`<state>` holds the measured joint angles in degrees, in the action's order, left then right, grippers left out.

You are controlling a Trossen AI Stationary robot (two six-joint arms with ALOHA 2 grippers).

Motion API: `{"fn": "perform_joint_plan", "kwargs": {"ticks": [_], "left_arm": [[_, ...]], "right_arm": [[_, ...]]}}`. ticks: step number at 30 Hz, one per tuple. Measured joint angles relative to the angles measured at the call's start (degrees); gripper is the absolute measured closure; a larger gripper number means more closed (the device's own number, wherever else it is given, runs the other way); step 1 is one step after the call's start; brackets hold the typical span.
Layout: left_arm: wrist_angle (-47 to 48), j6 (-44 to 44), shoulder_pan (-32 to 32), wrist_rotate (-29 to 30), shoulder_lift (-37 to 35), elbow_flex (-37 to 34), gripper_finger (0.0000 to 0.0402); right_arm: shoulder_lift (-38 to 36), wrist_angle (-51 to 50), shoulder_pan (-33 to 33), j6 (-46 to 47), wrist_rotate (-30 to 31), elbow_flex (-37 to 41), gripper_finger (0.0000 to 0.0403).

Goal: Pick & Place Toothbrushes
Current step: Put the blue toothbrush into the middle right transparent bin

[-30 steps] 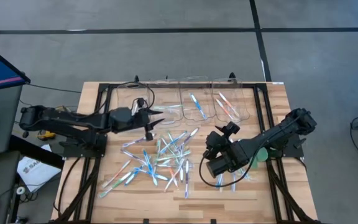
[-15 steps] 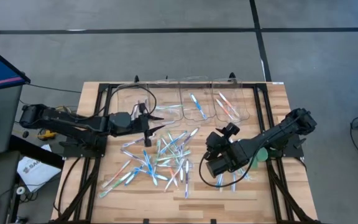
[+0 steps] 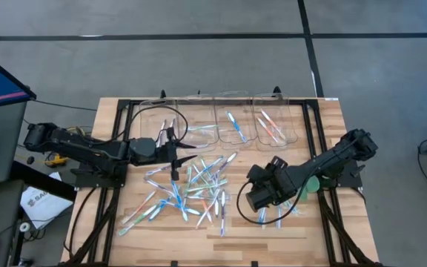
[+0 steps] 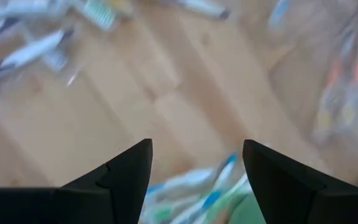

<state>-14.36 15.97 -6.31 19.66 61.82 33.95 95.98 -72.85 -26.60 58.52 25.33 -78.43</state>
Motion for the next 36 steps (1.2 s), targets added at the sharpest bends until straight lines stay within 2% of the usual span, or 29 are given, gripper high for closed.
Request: {"fn": "perform_joint_plan", "kwargs": {"ticks": [3, 9, 16, 21, 25, 30, 33, 36], "left_arm": [[0.41, -1.0, -0.19, -0.02, 0.0, 0.0, 0.0275], [2.78, -1.91, -0.19, 0.0, 0.02, 0.0, 0.0275], [6.27, -3.39, -0.18, 0.0, 0.02, 0.0, 0.0276], [6.72, -3.4, -0.17, 0.0, 0.02, 0.0, 0.0276], [6.73, -3.41, -0.15, 0.0, 0.02, 0.0, 0.0276], [6.72, -3.42, -0.15, 0.0, 0.02, 0.0, 0.0276], [6.7, -3.41, -0.15, 0.0, 0.02, 0.0, 0.0276], [6.7, -3.41, -0.15, 0.0, 0.02, 0.0, 0.0276]], "right_arm": [[0.0, -1.32, -0.42, 0.03, -3.14, 0.0, 0.0157], [0.0, -6.46, -1.57, 1.81, -5.7, 0.0, 0.016], [-0.22, -10.35, -3.86, 13.83, -10.74, 1.67, 0.0163], [-0.22, -2.11, -5.01, 17.51, -18.09, 6.75, 0.0163], [-0.2, 7.92, -5.88, 15.19, -18.63, 9.66, 0.0163], [-0.2, 17.08, -6.49, 8.88, -19.28, 9.75, 0.0163], [-0.2, 16.48, -7.15, 10.44, -21.92, 9.73, 0.0163], [-0.13, 12.88, -7.94, 16.72, -23.92, 9.73, 0.0163]]}}
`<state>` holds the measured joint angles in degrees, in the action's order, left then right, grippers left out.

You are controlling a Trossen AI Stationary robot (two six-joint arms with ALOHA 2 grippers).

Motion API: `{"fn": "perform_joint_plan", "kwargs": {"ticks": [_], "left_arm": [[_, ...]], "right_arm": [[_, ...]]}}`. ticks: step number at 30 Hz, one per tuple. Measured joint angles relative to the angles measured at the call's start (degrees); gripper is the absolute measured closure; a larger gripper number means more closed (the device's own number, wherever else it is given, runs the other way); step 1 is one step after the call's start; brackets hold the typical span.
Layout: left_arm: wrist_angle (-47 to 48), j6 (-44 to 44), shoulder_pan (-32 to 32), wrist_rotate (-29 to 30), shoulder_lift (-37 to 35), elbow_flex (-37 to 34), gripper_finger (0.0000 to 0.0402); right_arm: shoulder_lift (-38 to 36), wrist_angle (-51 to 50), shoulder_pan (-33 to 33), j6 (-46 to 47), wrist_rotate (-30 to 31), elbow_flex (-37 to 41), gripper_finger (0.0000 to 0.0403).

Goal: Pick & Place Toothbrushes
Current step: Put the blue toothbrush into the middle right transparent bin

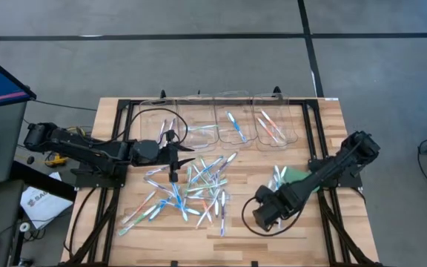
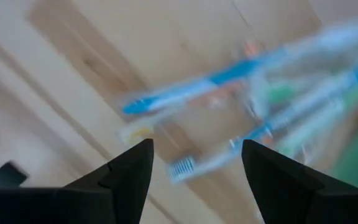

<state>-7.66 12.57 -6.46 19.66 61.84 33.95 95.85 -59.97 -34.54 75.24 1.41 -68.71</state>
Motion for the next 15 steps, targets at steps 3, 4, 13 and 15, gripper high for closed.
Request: {"fn": "perform_joint_plan", "kwargs": {"ticks": [3, 4, 13, 15], "left_arm": [[-0.02, -0.01, 0.0, 0.0, 0.0, 0.0, 0.0276], [-0.02, -0.05, 0.0, 0.0, 0.0, 0.0, 0.0276], [-0.02, -2.42, 0.0, 0.0, 0.0, 0.0, 0.0276], [-0.02, -2.42, 0.0, -0.02, 0.0, 0.0, 0.0276]], "right_arm": [[0.09, -1.85, -1.13, 6.53, -1.48, 0.02, 0.0163], [0.09, -1.74, -1.58, 8.15, -1.58, 0.02, 0.0163], [0.09, -0.13, -5.21, 22.19, -1.63, 1.33, 0.0163], [0.09, 0.83, -5.77, 25.46, -1.99, 3.49, 0.0163]]}}
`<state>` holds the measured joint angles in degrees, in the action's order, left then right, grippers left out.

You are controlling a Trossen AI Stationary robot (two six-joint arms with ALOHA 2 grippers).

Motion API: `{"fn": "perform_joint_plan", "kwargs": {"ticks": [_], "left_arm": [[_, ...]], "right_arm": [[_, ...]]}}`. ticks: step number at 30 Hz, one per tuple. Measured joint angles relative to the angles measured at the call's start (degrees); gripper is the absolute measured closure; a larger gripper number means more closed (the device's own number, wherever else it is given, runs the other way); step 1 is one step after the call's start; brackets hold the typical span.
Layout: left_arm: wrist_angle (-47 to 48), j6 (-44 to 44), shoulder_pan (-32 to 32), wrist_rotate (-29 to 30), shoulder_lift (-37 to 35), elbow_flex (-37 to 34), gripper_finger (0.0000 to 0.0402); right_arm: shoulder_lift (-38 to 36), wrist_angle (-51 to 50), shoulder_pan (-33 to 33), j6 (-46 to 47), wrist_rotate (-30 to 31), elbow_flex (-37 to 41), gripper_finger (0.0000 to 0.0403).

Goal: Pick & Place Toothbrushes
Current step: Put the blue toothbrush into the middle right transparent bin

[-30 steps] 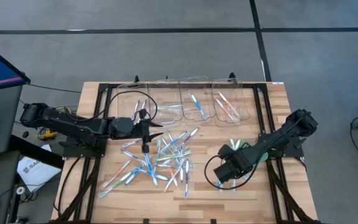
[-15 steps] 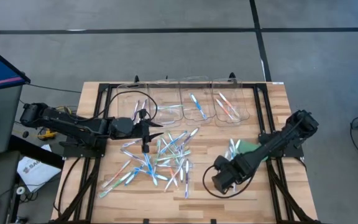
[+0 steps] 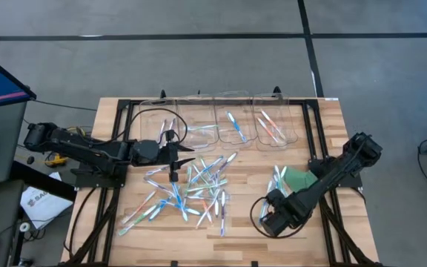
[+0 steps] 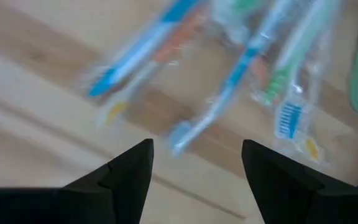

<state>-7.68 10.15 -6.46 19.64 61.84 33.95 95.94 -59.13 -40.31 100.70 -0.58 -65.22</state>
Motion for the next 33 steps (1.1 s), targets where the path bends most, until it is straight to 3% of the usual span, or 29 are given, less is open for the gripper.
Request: {"fn": "perform_joint_plan", "kwargs": {"ticks": [4, 13, 23, 28, 33], "left_arm": [[0.0, 0.0, 0.0, 0.0, 0.0, 0.0, 0.0276], [0.0, 0.02, 0.0, 0.0, 0.0, 0.0, 0.0276], [0.0, 0.02, 0.0, 0.02, 0.0, 0.0, 0.0276], [0.04, 0.02, 0.0, 0.02, 0.0, 0.0, 0.0276], [0.22, 0.02, 0.0, 0.02, 0.0, 0.0, 0.0276]], "right_arm": [[0.06, 6.34, -0.44, 1.08, -3.41, 3.65, 0.0163], [0.02, 9.04, 0.42, 2.84, -2.62, 9.2, 0.0163], [-0.28, 19.23, 1.31, 2.87, -2.66, 16.09, 0.0172], [-0.23, 18.65, 2.05, -0.16, -3.34, 16.35, 0.023], [0.06, 18.4, 4.15, -6.72, -6.23, 15.41, 0.0337]]}}
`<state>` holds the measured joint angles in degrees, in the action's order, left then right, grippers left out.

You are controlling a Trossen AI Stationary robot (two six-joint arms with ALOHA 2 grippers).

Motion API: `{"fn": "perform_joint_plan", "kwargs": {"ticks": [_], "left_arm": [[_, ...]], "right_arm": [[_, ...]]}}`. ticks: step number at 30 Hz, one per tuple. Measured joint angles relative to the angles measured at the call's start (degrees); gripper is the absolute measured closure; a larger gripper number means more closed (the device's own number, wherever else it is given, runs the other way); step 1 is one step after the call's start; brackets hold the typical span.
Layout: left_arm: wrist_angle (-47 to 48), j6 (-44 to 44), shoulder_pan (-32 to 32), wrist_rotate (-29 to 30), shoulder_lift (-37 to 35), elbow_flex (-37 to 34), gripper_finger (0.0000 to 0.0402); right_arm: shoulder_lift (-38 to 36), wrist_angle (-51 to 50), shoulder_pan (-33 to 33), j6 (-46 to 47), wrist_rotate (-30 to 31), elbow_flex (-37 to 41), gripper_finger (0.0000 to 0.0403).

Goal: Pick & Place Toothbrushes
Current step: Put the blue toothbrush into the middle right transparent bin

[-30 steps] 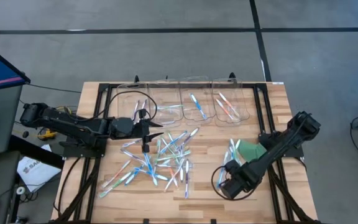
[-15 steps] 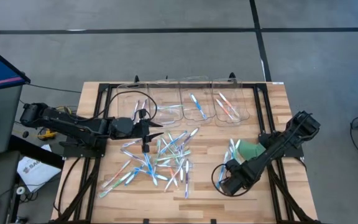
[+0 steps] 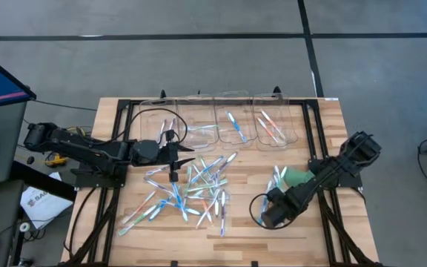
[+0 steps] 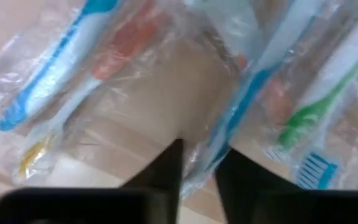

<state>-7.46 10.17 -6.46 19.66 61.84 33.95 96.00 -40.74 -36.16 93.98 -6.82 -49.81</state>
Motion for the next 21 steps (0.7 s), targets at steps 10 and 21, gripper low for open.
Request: {"fn": "perform_joint_plan", "kwargs": {"ticks": [10, 21], "left_arm": [[-0.02, 0.02, 0.52, 0.0, 0.0, 0.0, 0.0276], [-0.02, -3.01, -1.1, 0.0, 0.0, 0.0, 0.0276]], "right_arm": [[0.12, -7.03, 2.59, -6.06, -4.44, -6.17, 0.0394], [0.04, -34.99, 3.62, -10.72, 1.32, -25.0, 0.0393]]}}
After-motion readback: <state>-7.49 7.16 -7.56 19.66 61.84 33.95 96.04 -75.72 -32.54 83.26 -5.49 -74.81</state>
